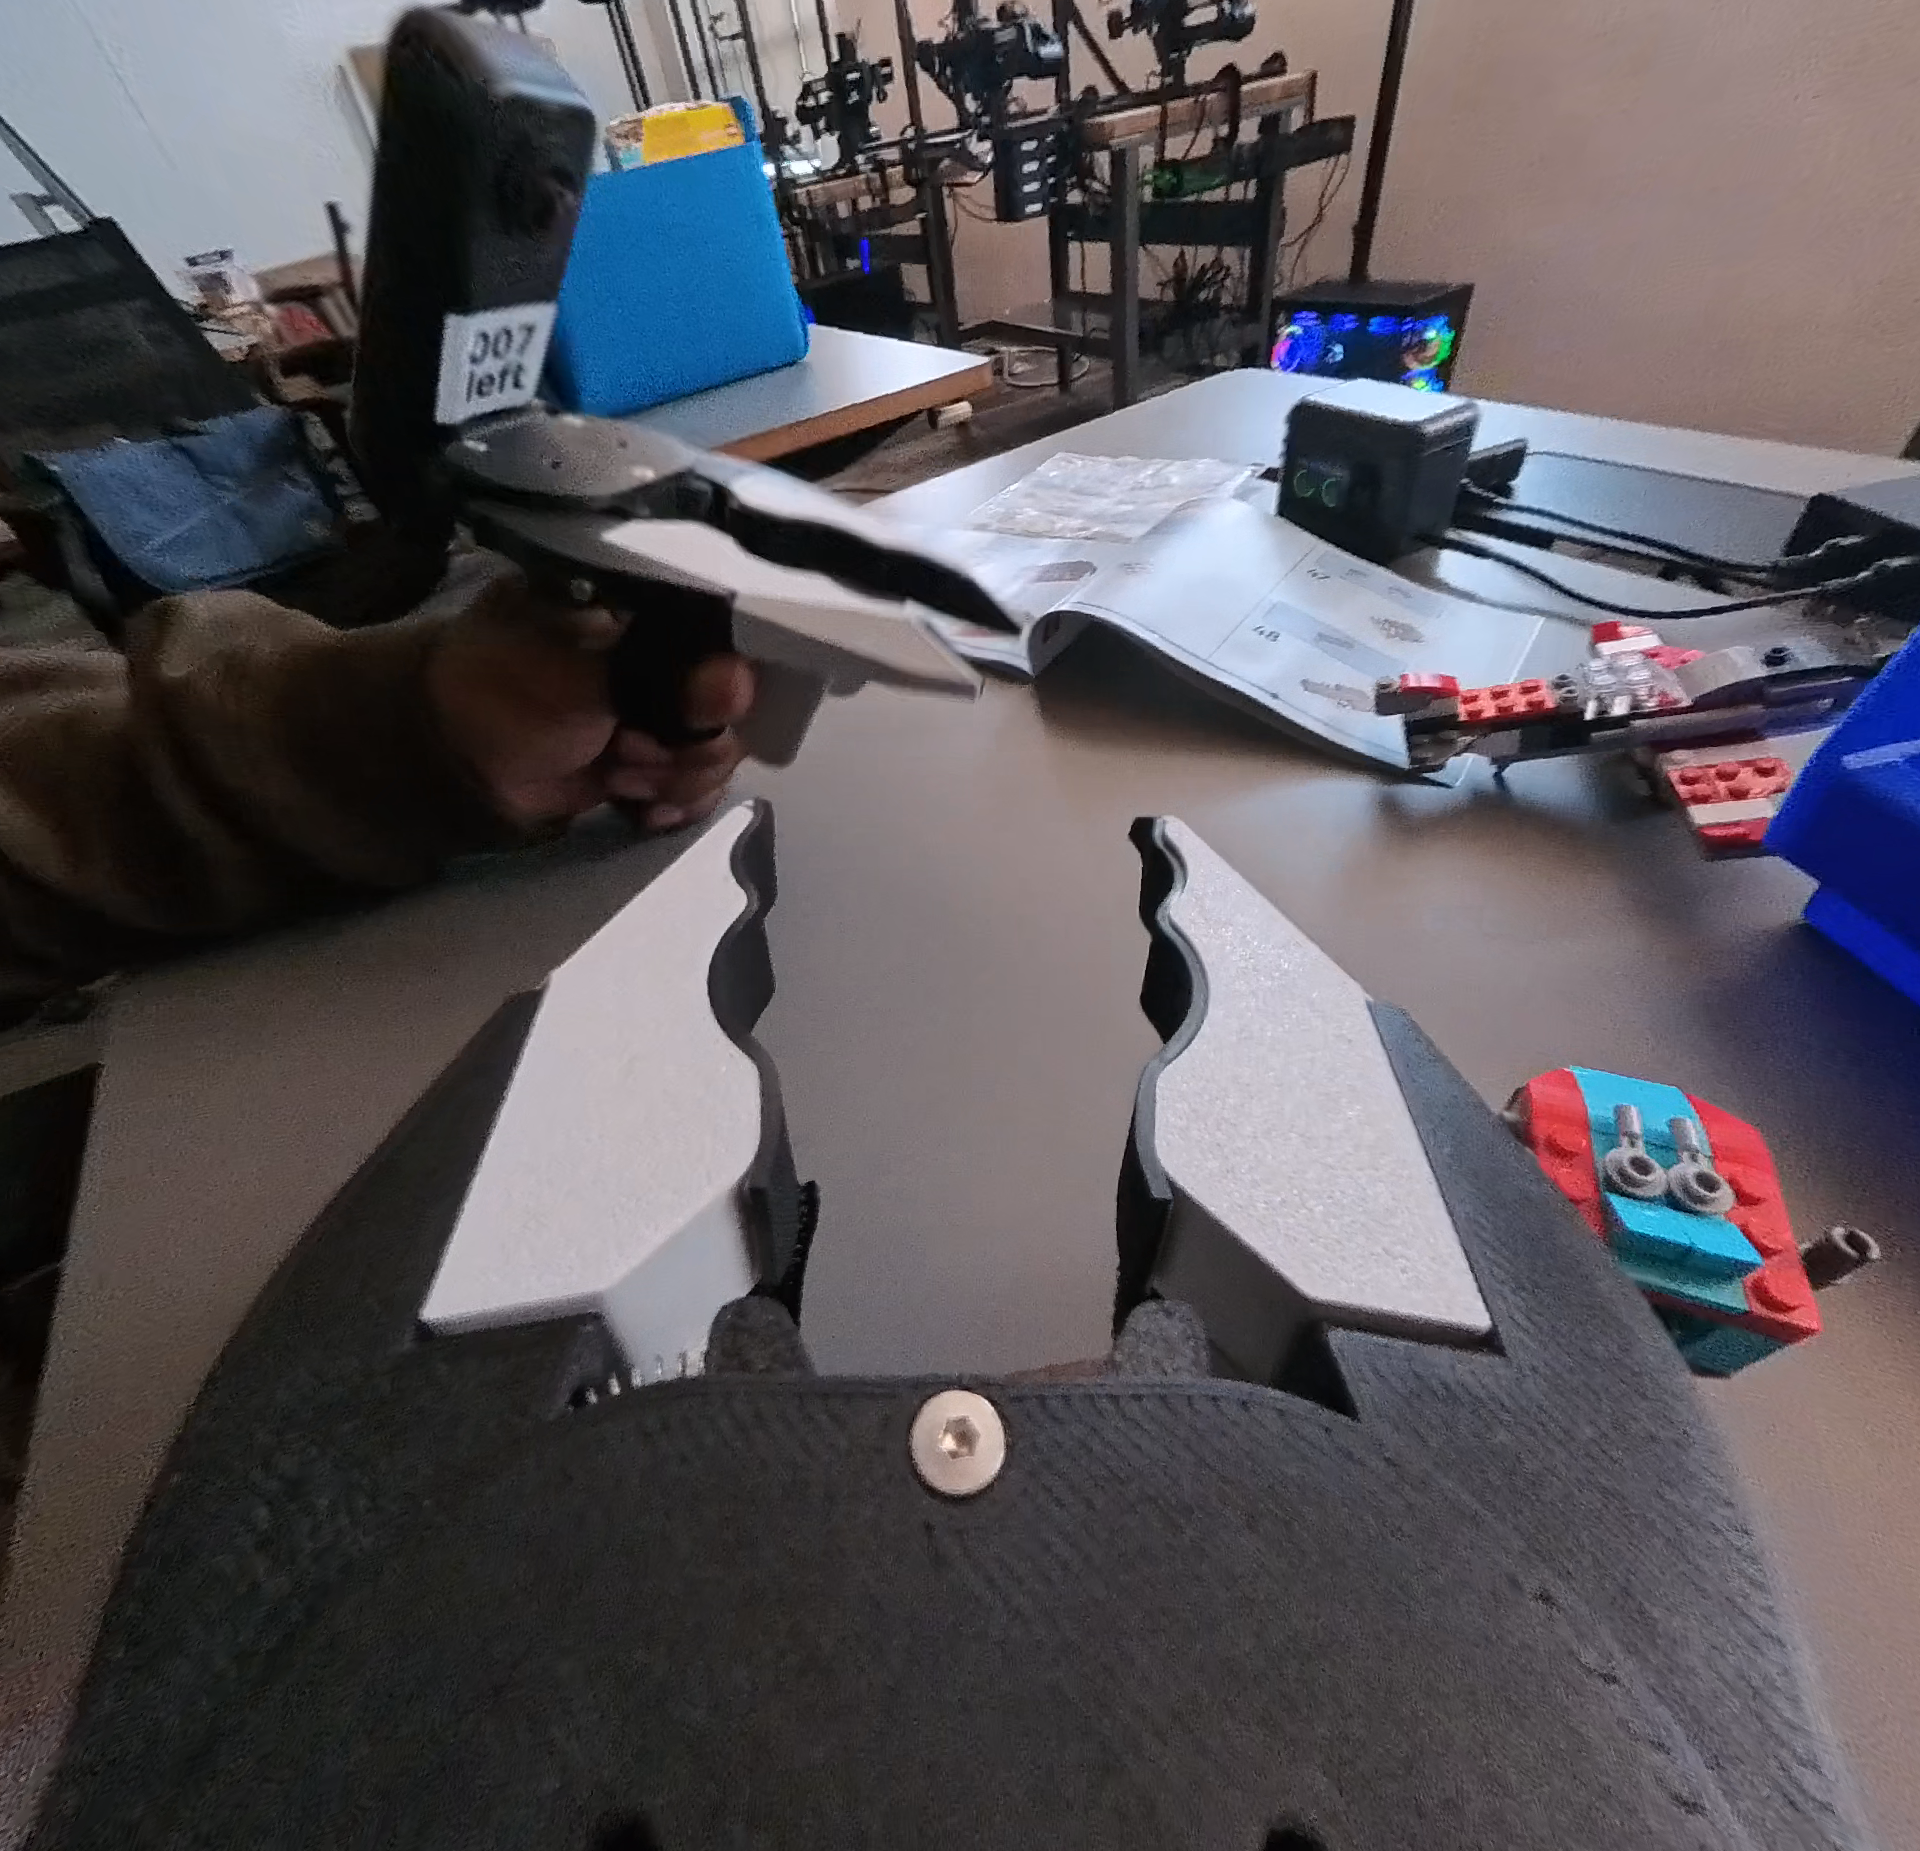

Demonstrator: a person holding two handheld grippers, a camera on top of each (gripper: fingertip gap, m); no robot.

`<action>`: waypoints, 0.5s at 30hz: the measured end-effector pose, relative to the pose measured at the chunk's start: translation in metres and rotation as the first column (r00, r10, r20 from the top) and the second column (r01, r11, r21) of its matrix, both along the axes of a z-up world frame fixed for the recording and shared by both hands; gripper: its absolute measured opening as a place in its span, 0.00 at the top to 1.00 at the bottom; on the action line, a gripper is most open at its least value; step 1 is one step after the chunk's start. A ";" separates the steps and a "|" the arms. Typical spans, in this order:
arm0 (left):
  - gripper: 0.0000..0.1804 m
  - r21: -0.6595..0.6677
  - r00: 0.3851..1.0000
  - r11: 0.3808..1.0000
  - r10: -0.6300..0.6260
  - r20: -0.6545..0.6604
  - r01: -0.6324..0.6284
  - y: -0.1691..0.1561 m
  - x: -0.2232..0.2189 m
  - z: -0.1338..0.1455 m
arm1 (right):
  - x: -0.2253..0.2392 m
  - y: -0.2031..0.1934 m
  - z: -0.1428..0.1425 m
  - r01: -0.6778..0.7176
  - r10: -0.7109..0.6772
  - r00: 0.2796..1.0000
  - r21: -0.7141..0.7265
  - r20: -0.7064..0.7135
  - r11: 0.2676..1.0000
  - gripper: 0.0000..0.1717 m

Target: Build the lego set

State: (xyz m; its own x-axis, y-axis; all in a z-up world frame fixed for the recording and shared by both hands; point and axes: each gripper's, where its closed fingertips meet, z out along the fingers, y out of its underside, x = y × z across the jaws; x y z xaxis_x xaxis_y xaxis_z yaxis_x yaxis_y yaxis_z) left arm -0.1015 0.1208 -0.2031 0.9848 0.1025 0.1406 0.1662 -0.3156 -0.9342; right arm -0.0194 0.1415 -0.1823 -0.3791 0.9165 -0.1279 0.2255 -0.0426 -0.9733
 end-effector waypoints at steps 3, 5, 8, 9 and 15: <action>0.78 -0.048 1.000 0.999 0.003 0.011 -0.002 -0.001 -0.001 -0.007 | -0.001 0.002 -0.004 0.023 -0.023 0.999 0.018 0.021 1.000 0.59; 0.78 -0.079 0.999 0.997 0.005 0.033 -0.003 -0.002 -0.002 -0.012 | -0.002 0.003 -0.006 0.030 -0.031 0.999 0.020 0.036 0.999 0.60; 0.78 -0.102 0.999 0.995 0.019 0.045 -0.014 -0.005 -0.005 -0.015 | -0.003 0.006 -0.010 0.047 -0.047 0.997 0.013 0.066 0.999 0.61; 0.78 -0.102 0.999 0.995 0.020 0.050 -0.015 -0.005 -0.005 -0.016 | -0.003 0.007 -0.011 0.047 -0.047 0.996 0.004 0.077 0.999 0.62; 0.78 -0.096 0.996 0.995 0.037 0.076 -0.030 -0.009 -0.009 -0.015 | -0.004 0.014 -0.013 0.053 -0.043 0.992 -0.082 0.115 0.995 0.64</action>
